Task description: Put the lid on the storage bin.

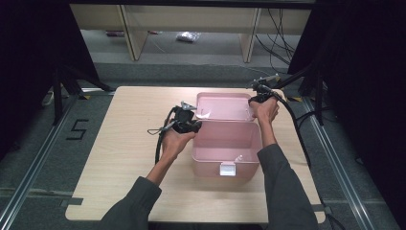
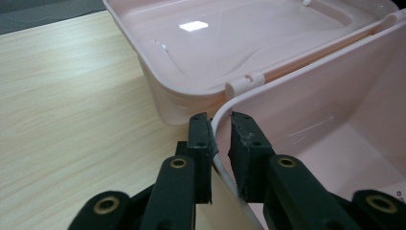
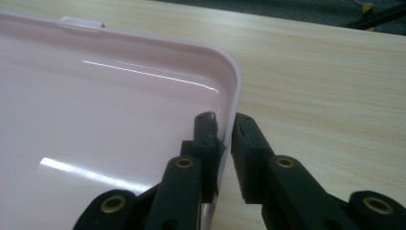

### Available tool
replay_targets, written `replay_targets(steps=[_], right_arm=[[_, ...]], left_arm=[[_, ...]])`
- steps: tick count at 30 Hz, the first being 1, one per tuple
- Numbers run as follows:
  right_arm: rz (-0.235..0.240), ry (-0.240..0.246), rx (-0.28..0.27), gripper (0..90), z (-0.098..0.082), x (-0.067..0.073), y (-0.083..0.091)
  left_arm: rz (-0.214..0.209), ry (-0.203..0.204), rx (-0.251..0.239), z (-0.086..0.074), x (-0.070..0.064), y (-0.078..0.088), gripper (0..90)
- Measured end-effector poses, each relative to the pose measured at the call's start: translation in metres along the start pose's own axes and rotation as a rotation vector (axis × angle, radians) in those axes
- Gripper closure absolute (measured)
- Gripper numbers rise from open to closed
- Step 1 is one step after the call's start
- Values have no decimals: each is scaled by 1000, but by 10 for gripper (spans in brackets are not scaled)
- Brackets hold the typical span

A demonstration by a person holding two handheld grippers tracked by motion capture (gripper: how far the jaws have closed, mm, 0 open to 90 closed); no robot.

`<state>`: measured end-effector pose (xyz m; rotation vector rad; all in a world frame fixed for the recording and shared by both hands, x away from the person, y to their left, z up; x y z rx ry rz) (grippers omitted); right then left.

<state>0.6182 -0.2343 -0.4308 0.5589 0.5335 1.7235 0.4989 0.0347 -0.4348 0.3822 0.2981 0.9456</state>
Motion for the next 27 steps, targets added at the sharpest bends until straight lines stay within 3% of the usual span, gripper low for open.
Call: replay_targets(steps=[1,4,6,8,11,13,16,17,18,19,20,25,26,27], right_arm=[[-14,22,0,822,1,-1,1],[-4,4,-29,831,2,0,4],[-10,39,-37,834,3,-2,8],[-11,-1,-44,837,3,0,11],[-7,33,-77,841,7,-4,16],[-6,3,-80,844,10,-1,21],[-6,42,-104,849,16,-2,28],[4,48,-112,851,17,-2,30],[1,12,-112,852,19,1,34],[7,46,-126,854,20,-1,35],[6,29,-124,855,22,1,39],[28,54,-173,858,26,0,49],[42,26,-162,859,27,1,53],[40,53,-189,859,27,-1,53]], left_arm=[[-1,-2,2,0,0,0,784],[0,-8,5,0,0,1,784],[0,-14,3,0,-1,0,785],[1,-16,1,1,-1,-1,785],[1,-16,2,1,-2,-1,786],[1,-13,2,1,-2,-1,785],[5,-15,1,1,-2,-1,785],[6,-17,0,1,-2,-1,785],[7,-16,-3,1,-2,-1,785],[8,-16,-2,1,-2,-1,785],[9,-16,-2,1,-2,-1,785],[11,-17,-3,1,-2,-1,785],[12,-17,-4,1,-2,-1,785],[13,-17,-5,1,-2,-1,785]])
Point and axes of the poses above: each handheld gripper's, and its own axes: y roughly backward along the jaws, z roughly out of its top, x roughly to its left, the point moved 3 cm from there along -y, roughly forward along the jaws, and after that the axes turned 13 degrees about -x, right-handed, at the moved point
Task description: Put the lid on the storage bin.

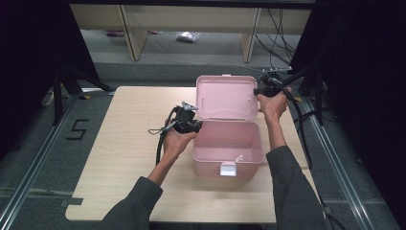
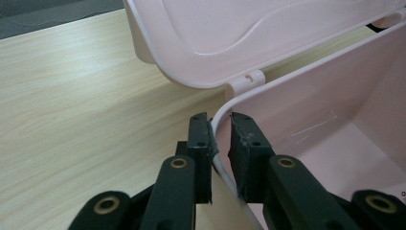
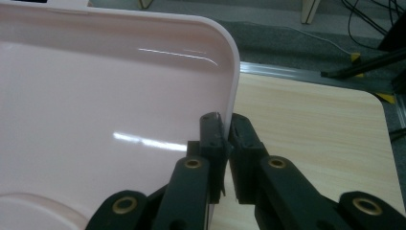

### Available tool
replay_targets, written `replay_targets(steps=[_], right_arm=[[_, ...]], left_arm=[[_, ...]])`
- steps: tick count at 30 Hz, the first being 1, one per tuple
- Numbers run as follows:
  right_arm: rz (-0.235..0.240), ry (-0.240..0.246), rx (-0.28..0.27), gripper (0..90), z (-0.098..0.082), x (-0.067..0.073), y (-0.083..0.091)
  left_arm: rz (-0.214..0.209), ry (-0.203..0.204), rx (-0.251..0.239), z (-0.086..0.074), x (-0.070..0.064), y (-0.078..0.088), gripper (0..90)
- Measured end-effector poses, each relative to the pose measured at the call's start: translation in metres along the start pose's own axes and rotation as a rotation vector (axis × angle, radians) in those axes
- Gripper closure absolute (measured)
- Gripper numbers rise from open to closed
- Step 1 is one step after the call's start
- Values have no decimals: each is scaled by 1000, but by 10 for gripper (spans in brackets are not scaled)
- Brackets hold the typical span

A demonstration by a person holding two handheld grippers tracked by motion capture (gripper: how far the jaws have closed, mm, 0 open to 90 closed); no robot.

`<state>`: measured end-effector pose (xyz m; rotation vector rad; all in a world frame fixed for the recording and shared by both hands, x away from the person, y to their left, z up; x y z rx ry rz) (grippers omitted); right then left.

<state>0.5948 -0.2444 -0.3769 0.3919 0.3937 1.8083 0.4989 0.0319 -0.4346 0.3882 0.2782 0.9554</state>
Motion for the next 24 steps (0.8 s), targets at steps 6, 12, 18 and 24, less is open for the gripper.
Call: replay_targets(steps=[6,12,18,24], right_arm=[[29,-8,-33,859,3,0,16],[35,22,-75,859,6,3,32],[52,75,-123,861,7,4,45],[63,71,-152,864,5,8,61]], left_arm=[[3,0,-1,0,-1,-1,784],[15,5,-7,0,-2,-1,785],[28,6,-7,-1,-4,-1,786],[30,9,-2,-1,-4,-1,786]])
Point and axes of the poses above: each handheld gripper's, and its own axes: y roughly backward along the jaws, z roughly out of its top, x roughly to its left, the point moved 3 cm from there along -y, roughly forward along the jaws, and after that the axes turned 13 degrees about -x, right-handed, at the moved point
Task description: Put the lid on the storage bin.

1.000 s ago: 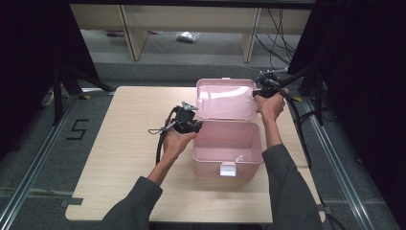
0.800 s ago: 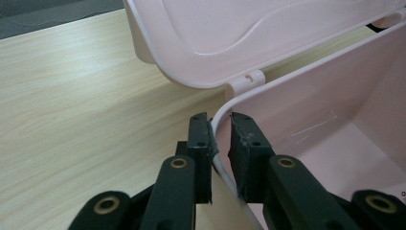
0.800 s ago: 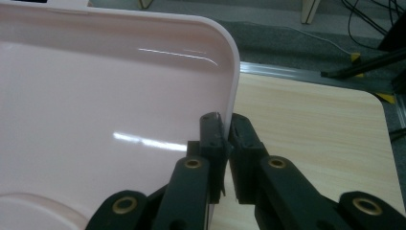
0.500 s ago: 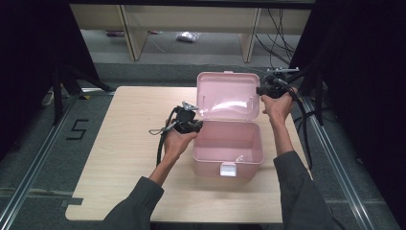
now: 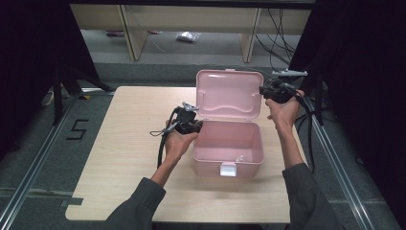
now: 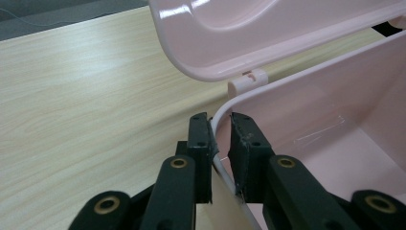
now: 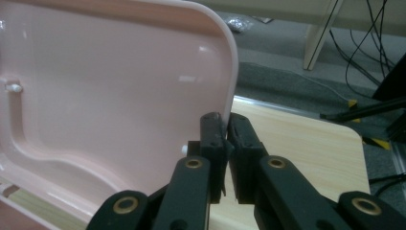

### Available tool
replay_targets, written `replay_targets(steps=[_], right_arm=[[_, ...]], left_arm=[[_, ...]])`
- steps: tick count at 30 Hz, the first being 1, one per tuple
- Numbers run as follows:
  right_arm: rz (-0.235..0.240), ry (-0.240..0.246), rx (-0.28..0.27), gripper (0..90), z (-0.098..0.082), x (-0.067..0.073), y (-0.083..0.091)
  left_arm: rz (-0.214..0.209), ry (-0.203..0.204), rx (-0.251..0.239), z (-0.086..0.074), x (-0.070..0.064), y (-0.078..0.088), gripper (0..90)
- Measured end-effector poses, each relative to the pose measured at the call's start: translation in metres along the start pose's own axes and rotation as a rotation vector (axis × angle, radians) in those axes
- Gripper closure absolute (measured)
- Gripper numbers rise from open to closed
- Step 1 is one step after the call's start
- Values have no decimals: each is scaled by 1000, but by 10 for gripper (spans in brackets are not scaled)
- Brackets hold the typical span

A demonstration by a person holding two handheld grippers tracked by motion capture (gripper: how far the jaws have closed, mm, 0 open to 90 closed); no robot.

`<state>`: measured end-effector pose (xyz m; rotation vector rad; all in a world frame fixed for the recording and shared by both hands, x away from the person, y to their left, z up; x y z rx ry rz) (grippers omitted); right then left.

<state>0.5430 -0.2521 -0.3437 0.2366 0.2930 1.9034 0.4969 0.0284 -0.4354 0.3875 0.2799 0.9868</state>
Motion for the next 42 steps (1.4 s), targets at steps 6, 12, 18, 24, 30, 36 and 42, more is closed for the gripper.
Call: replay_targets(steps=[6,12,18,24,30,36,42], right_arm=[[8,5,-28,865,-1,4,12],[26,36,-43,868,0,7,22],[40,42,-68,870,-2,11,35],[59,54,-77,871,-5,14,46],[58,102,-85,872,-6,15,53],[77,87,-85,873,-8,18,58],[83,91,-81,876,-12,19,66]], left_arm=[[2,-2,2,0,0,0,786],[4,1,-2,0,0,0,785],[14,19,-19,-1,-1,0,785],[14,0,-10,-1,0,1,785],[17,3,-12,-2,0,1,784],[17,5,-12,-2,1,1,783],[21,53,-46,-2,-1,-1,783]])
Point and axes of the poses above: each handheld gripper's, and its own axes: y roughly backward along the jaws, z roughly out of its top, x roughly to its left, the point moved 3 cm from there along -y, roughly forward along the jaws, and after that the axes turned 13 degrees about -x, right-handed, at the moved point
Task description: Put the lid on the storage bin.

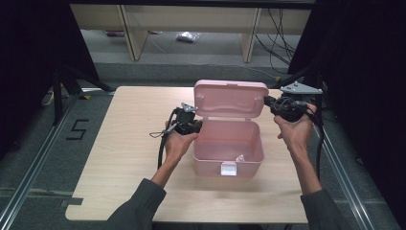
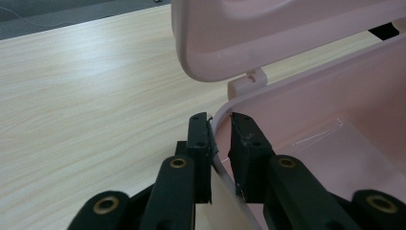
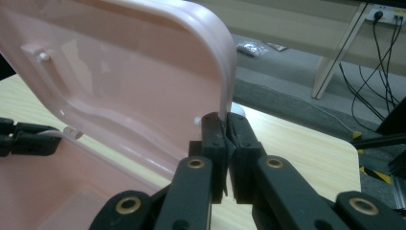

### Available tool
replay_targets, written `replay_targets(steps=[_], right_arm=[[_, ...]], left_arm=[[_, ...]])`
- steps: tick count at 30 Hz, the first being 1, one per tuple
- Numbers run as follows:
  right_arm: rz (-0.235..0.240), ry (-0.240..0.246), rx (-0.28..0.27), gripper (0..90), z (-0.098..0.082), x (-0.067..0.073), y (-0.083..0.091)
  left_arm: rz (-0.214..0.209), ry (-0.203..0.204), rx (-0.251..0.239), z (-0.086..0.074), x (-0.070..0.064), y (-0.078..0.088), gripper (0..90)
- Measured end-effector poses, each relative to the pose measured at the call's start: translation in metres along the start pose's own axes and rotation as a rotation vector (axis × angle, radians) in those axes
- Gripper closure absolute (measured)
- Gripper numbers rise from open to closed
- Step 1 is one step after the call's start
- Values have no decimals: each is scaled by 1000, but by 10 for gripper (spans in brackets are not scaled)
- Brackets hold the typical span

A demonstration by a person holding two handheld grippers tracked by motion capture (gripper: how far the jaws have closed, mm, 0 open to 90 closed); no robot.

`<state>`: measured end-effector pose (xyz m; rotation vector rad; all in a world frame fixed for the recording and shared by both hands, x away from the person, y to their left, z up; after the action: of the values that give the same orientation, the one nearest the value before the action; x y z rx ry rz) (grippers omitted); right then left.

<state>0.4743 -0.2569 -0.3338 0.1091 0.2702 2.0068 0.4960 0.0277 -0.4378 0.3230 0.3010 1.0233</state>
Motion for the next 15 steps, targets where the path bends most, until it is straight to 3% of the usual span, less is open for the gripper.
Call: replay_targets(steps=[1,2,3,4,5,7,15], right_arm=[[1,19,-9,876,0,-1,0],[-6,7,-1,876,-1,1,3],[-2,37,-2,876,-1,0,4],[-5,20,-5,877,-1,2,4],[-4,12,-10,876,-1,3,5],[-9,44,-8,877,-2,3,6],[4,13,-19,876,-7,6,11]], left_arm=[[-2,-1,-1,0,0,0,783],[-3,0,-4,0,0,0,783],[-6,-5,-3,0,1,0,782],[-10,-31,5,0,3,1,780],[-8,-29,5,-1,2,2,779],[-6,-18,-2,-1,1,2,779],[-31,-26,-4,-3,4,5,758]])
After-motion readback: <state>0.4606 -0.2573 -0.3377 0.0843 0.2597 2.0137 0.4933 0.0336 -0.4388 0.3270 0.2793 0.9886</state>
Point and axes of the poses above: each handheld gripper's, and its own axes: y roughly backward along the jaws, z roughly out of its top, x roughly to its left, the point moved 3 cm from there along -y, roughly forward along the jaws, and after that the axes turned 13 degrees about -x, right-handed, at the moved point
